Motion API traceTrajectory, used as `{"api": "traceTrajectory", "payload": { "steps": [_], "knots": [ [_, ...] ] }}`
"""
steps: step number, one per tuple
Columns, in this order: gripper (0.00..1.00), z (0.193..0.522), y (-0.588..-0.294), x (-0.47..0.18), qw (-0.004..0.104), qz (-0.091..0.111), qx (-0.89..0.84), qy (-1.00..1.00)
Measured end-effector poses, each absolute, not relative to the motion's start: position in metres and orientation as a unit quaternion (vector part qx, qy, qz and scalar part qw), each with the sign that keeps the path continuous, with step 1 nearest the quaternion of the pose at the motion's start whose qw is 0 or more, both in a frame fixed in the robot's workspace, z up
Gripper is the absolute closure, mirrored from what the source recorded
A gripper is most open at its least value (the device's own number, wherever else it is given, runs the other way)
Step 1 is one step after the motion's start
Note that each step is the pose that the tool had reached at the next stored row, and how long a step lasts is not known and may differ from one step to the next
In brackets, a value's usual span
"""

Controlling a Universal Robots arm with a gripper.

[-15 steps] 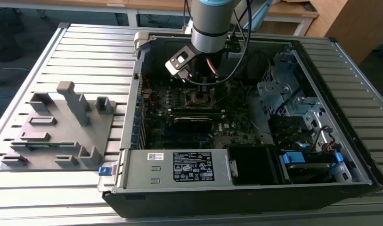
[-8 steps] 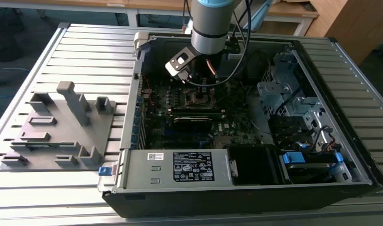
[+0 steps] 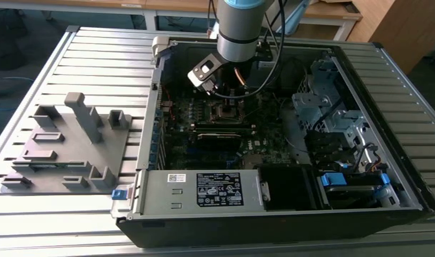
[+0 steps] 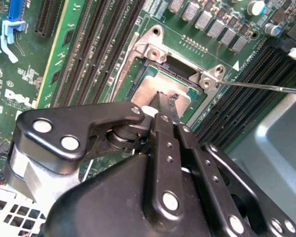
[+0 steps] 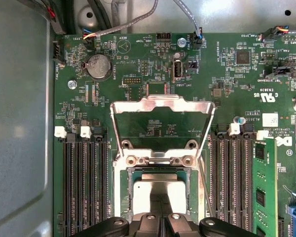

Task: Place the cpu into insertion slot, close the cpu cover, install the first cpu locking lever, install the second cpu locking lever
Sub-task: 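Place the cpu into insertion slot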

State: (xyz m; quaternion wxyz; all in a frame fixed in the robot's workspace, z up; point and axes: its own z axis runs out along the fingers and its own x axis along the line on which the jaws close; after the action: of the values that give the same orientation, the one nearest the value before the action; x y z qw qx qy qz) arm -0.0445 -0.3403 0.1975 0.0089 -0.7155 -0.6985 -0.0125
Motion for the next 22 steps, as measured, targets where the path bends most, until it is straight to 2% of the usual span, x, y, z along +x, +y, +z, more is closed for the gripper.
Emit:
{"api": "traceTrajectory", "payload": {
  "steps": [22],
  "knots": [
    [0.9, 0.222, -0.34, -0.044, 0.009, -0.013, -0.715, -0.698]
  ]
}}
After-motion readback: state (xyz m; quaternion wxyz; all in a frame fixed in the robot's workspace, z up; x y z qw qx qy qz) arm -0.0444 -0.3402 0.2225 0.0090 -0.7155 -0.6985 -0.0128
